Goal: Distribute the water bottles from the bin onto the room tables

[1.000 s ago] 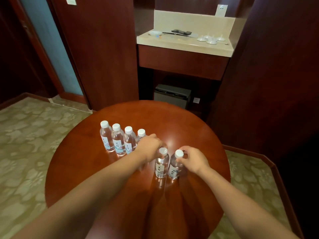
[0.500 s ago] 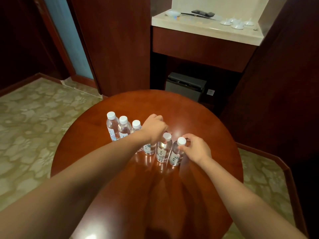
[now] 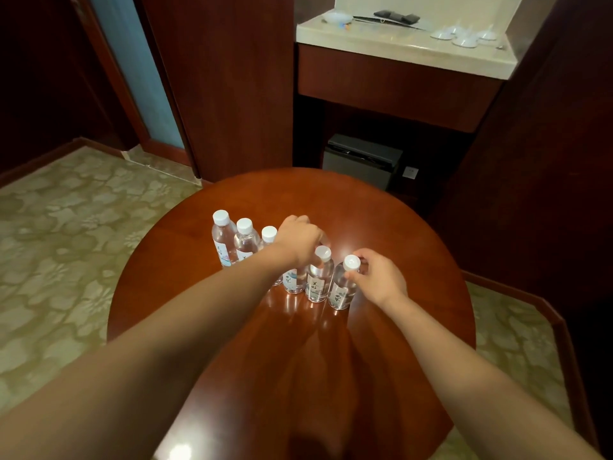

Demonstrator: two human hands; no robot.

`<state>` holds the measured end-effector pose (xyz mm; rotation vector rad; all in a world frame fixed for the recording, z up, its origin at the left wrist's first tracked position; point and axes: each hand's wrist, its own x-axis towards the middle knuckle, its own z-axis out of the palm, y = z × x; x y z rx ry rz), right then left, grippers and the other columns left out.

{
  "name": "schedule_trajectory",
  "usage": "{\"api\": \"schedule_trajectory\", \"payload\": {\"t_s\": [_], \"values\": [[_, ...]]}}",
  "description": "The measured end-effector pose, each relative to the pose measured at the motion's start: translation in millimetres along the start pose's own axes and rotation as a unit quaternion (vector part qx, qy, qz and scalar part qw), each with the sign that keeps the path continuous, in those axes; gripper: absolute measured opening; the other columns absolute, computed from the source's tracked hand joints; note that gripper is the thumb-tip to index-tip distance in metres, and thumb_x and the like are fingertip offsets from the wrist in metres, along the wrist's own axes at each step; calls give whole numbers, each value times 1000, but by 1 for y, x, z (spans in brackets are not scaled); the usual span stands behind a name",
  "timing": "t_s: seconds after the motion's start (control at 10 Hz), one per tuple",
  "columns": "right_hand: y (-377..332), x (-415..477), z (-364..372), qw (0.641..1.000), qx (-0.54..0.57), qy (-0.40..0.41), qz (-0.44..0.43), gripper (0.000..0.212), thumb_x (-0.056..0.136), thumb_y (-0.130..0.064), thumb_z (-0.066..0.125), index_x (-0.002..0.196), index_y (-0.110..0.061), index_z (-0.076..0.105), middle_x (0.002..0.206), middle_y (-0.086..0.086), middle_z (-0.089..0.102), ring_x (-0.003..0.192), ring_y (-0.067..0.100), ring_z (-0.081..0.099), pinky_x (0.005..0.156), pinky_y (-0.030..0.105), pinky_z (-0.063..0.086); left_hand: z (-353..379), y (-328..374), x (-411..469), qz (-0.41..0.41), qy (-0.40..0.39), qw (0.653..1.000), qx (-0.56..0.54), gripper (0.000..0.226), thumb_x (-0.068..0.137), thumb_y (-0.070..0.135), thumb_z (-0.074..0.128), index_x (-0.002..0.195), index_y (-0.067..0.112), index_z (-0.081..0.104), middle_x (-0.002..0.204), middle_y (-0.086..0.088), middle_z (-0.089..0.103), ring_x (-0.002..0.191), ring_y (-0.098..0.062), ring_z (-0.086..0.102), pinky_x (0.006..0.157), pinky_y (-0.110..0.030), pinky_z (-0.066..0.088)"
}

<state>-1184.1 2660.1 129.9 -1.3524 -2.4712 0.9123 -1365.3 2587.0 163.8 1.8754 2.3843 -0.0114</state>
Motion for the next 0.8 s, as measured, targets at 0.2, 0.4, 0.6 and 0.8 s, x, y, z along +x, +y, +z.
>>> {"api": "schedule_trajectory", "payload": {"t_s": [0.2,0.4,0.6,0.8], "values": [[-3,0,-1,1000,1,3,1,31,84,-24,72,113,-31,62,111,-5,71,104,22,65,81,34,52,3,1,-2,-5,6,1000,9,44,81,44,73,124,33,64,116,10,67,113,-19,48,90,-33,33],[-10,1,-1,999,-33,14,7,29,87,-25,68,114,-30,59,108,-2,72,100,26,66,75,32,49,4,1,-6,2,-6,1000,17,45,87,38,65,131,29,59,128,2,64,123,-22,49,102,-36,34],[-11,-3,-1,997,-67,-39,5,57,88,-31,67,141,-31,45,128,2,65,115,27,61,88,34,49,5,4,-23,10,-41,999,-20,67,90,20,60,150,26,32,152,-2,42,148,-23,23,121,-42,9],[-8,-29,-4,998,-28,-51,9,86,89,-35,68,157,-25,15,163,2,23,144,27,35,109,41,38,7,12,-57,-5,47,995,-88,76,90,32,64,154,26,24,160,-3,26,150,-23,15,122,-42,7]]}}
